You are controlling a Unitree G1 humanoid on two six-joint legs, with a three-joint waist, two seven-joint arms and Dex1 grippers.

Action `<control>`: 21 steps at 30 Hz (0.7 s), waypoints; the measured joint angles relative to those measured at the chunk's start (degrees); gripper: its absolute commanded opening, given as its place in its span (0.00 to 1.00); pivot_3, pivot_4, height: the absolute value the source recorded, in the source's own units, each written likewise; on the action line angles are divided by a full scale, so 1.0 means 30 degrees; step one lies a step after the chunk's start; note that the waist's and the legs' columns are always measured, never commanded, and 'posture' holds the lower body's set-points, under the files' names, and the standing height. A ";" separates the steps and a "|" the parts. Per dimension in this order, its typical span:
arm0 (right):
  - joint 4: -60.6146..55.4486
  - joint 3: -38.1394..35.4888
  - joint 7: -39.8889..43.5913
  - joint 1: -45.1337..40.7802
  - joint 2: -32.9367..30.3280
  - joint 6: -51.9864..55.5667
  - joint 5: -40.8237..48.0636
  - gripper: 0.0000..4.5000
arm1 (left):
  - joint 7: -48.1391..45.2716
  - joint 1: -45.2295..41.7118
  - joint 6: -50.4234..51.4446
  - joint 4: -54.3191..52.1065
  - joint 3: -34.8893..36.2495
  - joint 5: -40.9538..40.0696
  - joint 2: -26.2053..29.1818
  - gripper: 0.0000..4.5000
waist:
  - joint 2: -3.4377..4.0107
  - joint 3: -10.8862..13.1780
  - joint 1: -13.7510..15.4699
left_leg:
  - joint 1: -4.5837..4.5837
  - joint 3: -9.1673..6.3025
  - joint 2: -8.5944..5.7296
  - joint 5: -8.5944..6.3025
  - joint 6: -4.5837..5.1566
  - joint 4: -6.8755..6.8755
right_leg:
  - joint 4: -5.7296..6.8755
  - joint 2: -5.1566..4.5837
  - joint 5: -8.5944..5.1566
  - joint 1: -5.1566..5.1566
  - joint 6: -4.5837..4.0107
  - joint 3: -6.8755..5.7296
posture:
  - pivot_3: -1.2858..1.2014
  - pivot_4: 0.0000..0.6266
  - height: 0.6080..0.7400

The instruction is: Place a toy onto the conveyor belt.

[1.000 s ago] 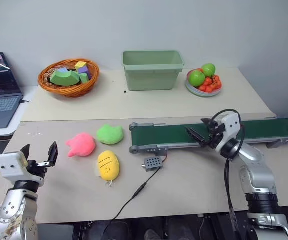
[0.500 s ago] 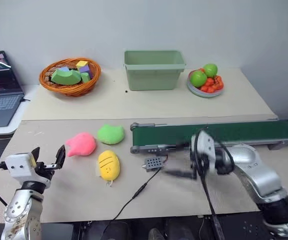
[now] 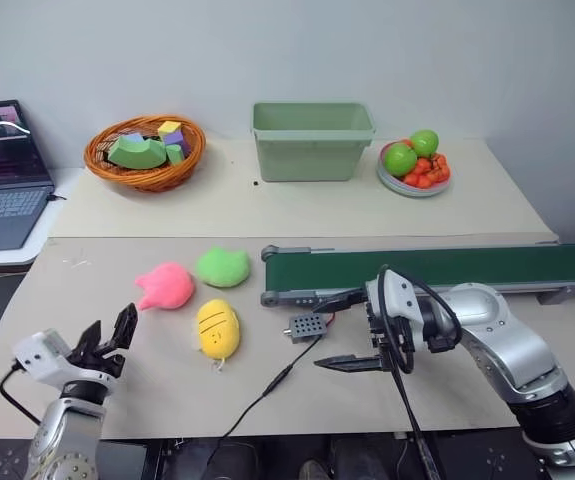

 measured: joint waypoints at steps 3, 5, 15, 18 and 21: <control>0.0003 -0.0002 -0.0180 0.0010 0.0011 0.0026 0.0001 1.00 | 0.1398 -0.1129 0.0890 0.0536 0.0275 -0.2625 -0.0614 1.00 | 0.0001 -0.0001 0.0019 | 0.0006 -0.0017 -0.0010 0.0013 -0.0022 0.0001 | 0.0004 -0.0001 0.0001 0.0009 0.0000 -0.0009 | 0.52 0.24 0.91; 0.0001 -0.0003 -0.0360 0.0024 0.0025 0.0052 0.0005 1.00 | 0.2149 -0.2246 0.1138 0.1358 0.0319 -0.3829 -0.0930 1.00 | -0.0001 -0.0002 0.0034 | 0.0004 -0.0023 -0.0016 0.0046 -0.0080 0.0001 | 0.0000 -0.0001 0.0001 0.0006 -0.0001 -0.0022 | 0.52 0.24 0.91; -0.0546 -0.0460 -0.1376 0.0448 0.0019 0.0627 0.0173 1.00 | 0.2878 -0.4602 0.1538 0.5325 0.0062 -0.3363 0.0574 1.00 | -0.0003 -0.0003 -0.0006 | -0.0001 -0.0017 -0.0024 0.0045 -0.0084 -0.0007 | 0.0000 -0.0012 0.0000 -0.0014 -0.0004 -0.0058 | 0.52 0.24 0.91; -0.0792 -0.0590 -0.1658 0.0499 0.0020 0.0738 0.0186 1.00 | 0.2766 -0.5007 0.1764 0.6110 -0.0131 -0.2894 0.0976 1.00 | 0.0001 -0.0006 0.0040 | 0.0003 -0.0024 -0.0023 0.0047 -0.0087 -0.0008 | 0.0005 -0.0012 0.0001 -0.0009 -0.0005 -0.0074 | 0.52 0.24 0.91; -0.0860 -0.0757 -0.1892 0.0777 0.0019 0.0765 0.0191 1.00 | 0.2637 -0.5166 0.1828 0.6309 -0.0135 -0.2750 0.1098 1.00 | 0.0004 -0.0007 0.0028 | 0.0003 -0.0025 -0.0022 0.0048 -0.0090 -0.0009 | 0.0006 -0.0017 0.0001 -0.0011 -0.0005 -0.0075 | 0.52 0.24 0.91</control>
